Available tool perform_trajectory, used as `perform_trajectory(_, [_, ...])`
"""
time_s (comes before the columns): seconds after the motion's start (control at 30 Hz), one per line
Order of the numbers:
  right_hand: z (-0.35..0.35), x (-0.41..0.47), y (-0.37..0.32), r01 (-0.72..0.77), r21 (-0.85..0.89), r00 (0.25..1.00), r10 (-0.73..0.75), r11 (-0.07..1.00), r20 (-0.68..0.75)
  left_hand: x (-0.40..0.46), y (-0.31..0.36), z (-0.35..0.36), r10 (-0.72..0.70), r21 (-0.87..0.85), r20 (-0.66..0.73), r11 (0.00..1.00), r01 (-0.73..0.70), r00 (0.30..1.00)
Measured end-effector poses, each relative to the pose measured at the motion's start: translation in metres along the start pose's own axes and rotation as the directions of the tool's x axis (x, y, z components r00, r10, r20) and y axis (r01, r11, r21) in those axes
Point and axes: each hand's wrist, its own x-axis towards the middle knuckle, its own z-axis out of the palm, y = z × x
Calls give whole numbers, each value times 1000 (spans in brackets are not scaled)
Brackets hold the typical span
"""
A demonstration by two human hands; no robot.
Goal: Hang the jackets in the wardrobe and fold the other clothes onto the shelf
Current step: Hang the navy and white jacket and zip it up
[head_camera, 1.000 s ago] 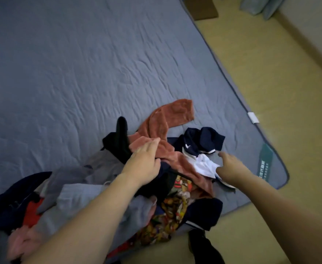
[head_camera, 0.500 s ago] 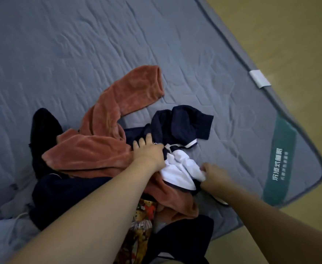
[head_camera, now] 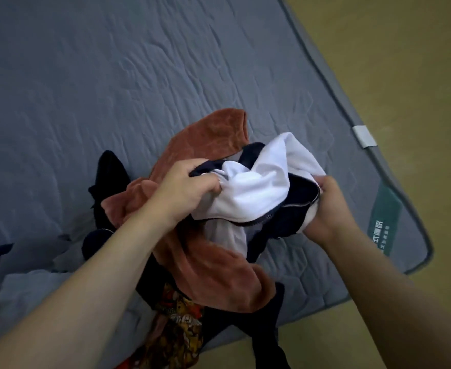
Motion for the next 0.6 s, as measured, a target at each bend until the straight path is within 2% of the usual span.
perform_trajectory(0.13, [85, -41, -23, 144, -9, 984, -142, 990, 109, -29, 44, -40, 88, 12, -54, 996, -87, 995])
perform_trajectory(0.23, [138, -77, -47, 228, 102, 943, -245, 968, 225, -55, 86, -69, 117, -101, -151, 986, -133, 982])
perform_trajectory(0.33, [201, -122, -64, 246, 137, 902, -278, 960, 331, -83, 135, -94, 171, -244, -230, 943, -227, 958])
perform_trajectory(0.43, [277, -179, -67, 284, 125, 855, -311, 951, 416, -125, 189, -133, 211, -380, -334, 862, -336, 919])
perform_trajectory(0.6, [405, -289, -31, 278, 131, 756, -301, 952, 581, -230, 250, -225, 239, -625, -496, 569, -534, 835])
